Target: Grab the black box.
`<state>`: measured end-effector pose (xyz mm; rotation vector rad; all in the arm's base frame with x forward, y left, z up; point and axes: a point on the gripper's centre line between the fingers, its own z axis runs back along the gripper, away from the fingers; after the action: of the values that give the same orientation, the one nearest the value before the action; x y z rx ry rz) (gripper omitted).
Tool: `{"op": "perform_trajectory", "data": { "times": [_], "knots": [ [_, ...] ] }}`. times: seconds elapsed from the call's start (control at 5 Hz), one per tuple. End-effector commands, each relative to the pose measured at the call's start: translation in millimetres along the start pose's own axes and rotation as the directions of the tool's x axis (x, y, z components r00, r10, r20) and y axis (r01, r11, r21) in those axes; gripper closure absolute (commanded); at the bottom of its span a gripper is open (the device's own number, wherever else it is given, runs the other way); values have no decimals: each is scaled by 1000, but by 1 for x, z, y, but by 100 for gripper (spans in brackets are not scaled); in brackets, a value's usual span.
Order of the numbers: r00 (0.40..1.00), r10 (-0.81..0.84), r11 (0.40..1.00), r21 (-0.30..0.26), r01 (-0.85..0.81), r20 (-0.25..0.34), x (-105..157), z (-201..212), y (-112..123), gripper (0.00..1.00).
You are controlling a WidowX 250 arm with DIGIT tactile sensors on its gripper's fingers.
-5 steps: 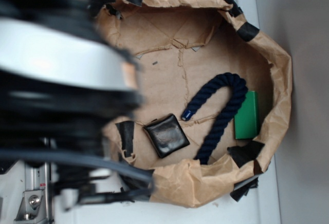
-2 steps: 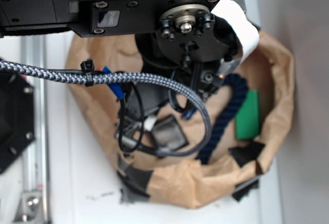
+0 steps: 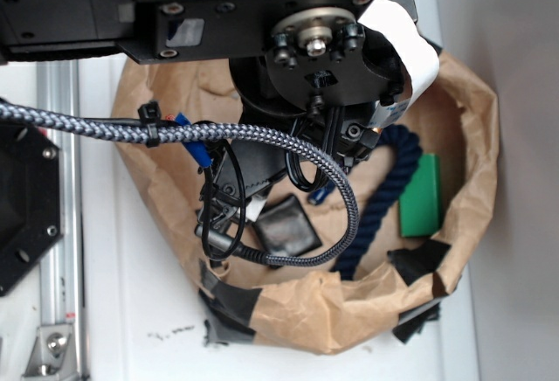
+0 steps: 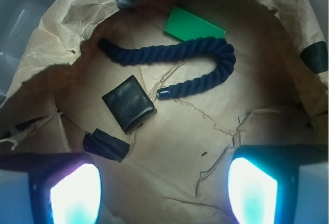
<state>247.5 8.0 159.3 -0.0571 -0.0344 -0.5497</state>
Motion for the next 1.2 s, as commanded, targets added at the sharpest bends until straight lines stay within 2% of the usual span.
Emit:
{"op": "perform_trajectory", "data": {
  "times": [0.0,0.2,0.4,0.6,0.8,1.0],
  "knots": [
    [999,-21,1000,24,20,26,16,-13,18,0],
    [999,-37,997,60,38,-23,35,-38,31,0],
    [996,-67,996,51,70,-63,50,-57,37,0],
    [980,-200,979,22,200,-27,45,-56,20,0],
    [947,-322,947,18,322,-18,27,-53,-13,0],
    [939,-342,939,20,342,-25,9,-47,-29,0]
  ]
}}
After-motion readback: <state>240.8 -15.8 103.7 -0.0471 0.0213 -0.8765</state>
